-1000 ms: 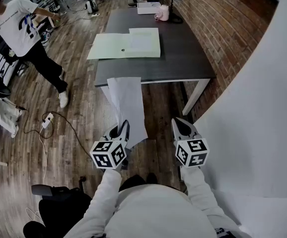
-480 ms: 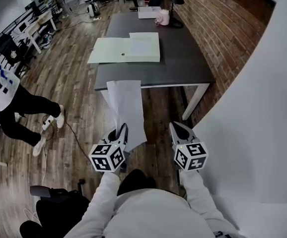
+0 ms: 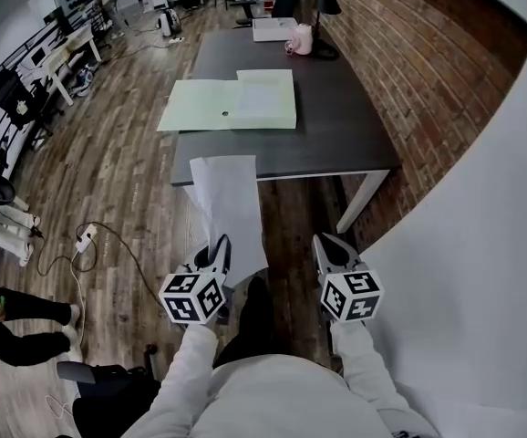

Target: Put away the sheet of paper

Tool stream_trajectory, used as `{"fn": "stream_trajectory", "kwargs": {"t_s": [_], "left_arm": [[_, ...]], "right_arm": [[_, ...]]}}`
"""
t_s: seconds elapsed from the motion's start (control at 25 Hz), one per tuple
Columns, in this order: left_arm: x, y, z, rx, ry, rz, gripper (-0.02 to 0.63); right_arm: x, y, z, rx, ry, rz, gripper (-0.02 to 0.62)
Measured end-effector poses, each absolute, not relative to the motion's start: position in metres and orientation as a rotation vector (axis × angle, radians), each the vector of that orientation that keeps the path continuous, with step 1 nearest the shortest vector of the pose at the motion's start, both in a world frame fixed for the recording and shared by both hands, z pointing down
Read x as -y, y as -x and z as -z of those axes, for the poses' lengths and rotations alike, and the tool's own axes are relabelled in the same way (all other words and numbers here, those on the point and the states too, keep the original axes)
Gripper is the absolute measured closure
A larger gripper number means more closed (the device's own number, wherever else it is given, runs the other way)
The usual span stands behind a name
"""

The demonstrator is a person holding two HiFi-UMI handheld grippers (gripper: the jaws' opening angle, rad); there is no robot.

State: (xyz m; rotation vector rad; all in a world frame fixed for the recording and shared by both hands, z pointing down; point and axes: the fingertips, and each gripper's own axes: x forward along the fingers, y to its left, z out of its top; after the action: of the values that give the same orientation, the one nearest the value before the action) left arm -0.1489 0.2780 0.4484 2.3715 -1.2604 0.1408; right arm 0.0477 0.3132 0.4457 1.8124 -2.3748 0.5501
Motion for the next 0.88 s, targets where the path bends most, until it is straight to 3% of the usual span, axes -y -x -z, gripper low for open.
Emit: {"fn": "stream_trajectory", "kwargs": {"t_s": [0.88], "left_arm": [[-0.023,0.148,-0.445,1.171,-2.393,-0.121,0.589]], "right_arm": [[-0.062,-0.059,-0.444,2.283,-1.912,-0.570,0.568]]}}
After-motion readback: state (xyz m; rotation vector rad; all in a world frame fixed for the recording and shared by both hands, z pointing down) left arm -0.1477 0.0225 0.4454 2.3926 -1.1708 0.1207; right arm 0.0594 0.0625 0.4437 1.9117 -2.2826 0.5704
